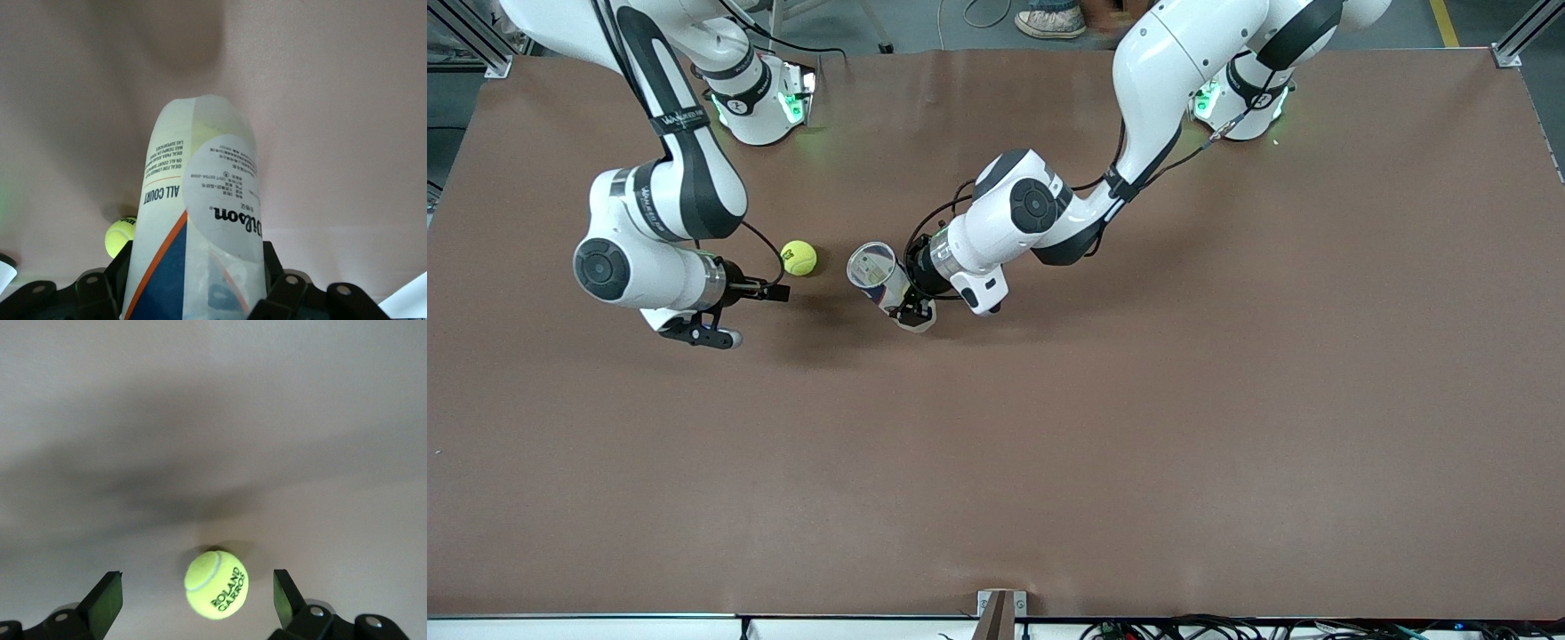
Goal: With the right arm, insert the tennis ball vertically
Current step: 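Lower the right gripper onto the second tennis ball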
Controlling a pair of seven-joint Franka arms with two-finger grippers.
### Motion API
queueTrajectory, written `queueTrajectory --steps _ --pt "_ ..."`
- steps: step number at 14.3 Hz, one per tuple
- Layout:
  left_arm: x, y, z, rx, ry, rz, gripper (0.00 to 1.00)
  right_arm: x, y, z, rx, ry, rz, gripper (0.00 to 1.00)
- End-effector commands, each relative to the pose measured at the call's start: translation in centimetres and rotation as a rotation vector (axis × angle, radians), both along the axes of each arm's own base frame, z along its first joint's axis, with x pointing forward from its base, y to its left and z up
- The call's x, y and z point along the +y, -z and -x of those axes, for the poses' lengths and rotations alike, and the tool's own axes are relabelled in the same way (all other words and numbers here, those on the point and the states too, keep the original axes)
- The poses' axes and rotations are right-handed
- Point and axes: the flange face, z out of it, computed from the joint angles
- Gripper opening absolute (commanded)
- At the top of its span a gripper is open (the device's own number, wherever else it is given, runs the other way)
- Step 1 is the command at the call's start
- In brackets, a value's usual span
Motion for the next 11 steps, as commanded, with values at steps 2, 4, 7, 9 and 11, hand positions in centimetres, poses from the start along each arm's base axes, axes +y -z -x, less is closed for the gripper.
queueTrajectory --steps 2,4,7,9,11 --pt "-0.3 0.1 -0.4 -0.005 0.001 0.022 0.76 -0.4 2.4 3.7 0.013 -0.018 0.012 1.0" --pt "-0.3 0.2 -0.5 -0.005 0.002 0.022 0.76 -0.3 2.8 4.0 0.025 -0.02 0.013 1.0" --pt "-0.4 0.2 -0.4 -0.005 0.003 0.022 0.76 -0.1 4.0 4.2 0.044 -0.018 0.015 1.0" --pt "-0.4 0.2 -0.4 -0.005 0.003 0.022 0.76 -0.1 4.5 4.6 0.059 -0.018 0.016 1.0" --pt "-0.3 0.2 -0.5 -0.005 0.002 0.022 0.76 0.1 5.4 5.3 0.077 -0.022 0.02 1.0"
